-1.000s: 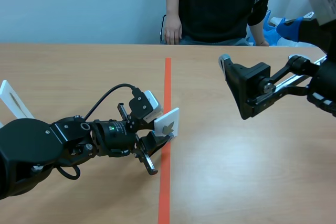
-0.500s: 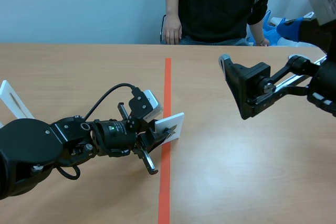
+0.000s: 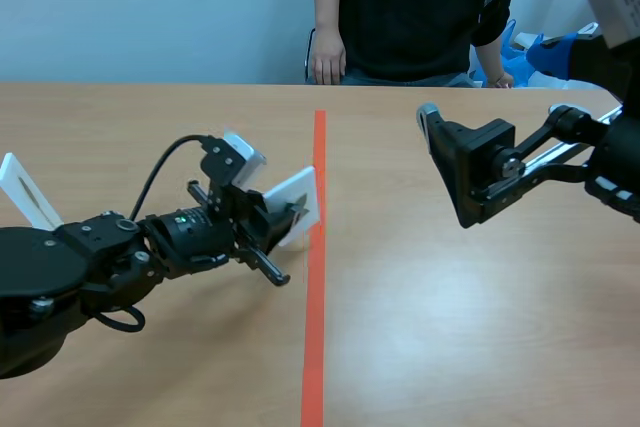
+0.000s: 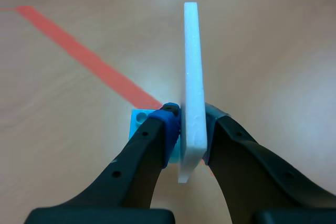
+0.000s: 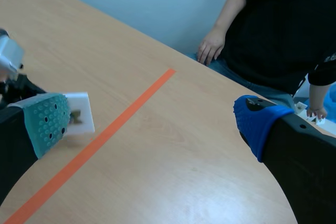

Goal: Sort the leaf by its shape. The table is split by an orange tape line. A compound leaf with several leaflets goes to the left side, a simple leaf with one blade goes to the right side. Return to the home posture when a red brick is placed on the table.

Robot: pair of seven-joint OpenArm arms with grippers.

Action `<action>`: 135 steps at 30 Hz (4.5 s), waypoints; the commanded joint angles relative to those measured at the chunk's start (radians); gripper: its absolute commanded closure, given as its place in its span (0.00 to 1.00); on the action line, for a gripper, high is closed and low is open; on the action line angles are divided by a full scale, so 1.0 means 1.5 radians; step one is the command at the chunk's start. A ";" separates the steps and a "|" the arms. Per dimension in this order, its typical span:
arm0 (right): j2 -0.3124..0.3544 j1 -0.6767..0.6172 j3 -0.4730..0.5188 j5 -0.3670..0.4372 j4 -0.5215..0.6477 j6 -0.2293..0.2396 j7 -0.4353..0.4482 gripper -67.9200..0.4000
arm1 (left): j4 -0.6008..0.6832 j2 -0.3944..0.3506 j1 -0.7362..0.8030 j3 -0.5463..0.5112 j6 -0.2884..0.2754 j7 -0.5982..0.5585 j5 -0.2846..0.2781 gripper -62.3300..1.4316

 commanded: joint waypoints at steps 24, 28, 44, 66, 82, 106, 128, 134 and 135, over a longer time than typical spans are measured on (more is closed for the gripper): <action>0.004 0.005 0.006 0.007 0.017 -0.002 0.009 0.04 | 0.196 -0.089 0.317 -0.414 -0.006 0.004 -0.035 0.84; 0.003 0.005 0.006 0.007 0.017 -0.002 0.009 0.04 | 0.209 -0.089 0.347 -0.438 -0.005 0.005 -0.034 0.84; 0.003 0.005 0.006 0.007 0.017 -0.002 0.009 0.04 | 0.211 -0.082 0.370 -0.471 0.087 0.019 -0.019 0.84; 0.003 0.005 0.006 0.007 0.017 -0.002 0.009 0.04 | 0.213 -0.082 0.370 -0.471 0.089 0.017 -0.019 0.02; 0.004 0.005 0.006 0.007 0.017 -0.002 0.009 0.04 | 0.570 -0.106 0.538 -0.569 0.082 0.054 -0.020 0.02; 0.004 0.004 0.006 0.007 0.017 -0.002 0.005 0.04 | 0.855 -0.149 0.583 -0.566 -0.047 0.094 -0.022 0.02; 0.004 0.004 0.006 0.007 0.017 -0.002 0.005 0.04 | 0.866 -0.149 0.583 -0.566 -0.067 0.091 -0.027 0.02; 0.004 0.004 0.006 0.007 0.017 -0.002 0.005 0.04 | 0.866 -0.149 0.583 -0.566 -0.067 0.091 -0.027 0.02; 0.004 0.004 0.006 0.007 0.017 -0.002 0.005 0.04 | 0.866 -0.149 0.583 -0.566 -0.067 0.091 -0.027 0.02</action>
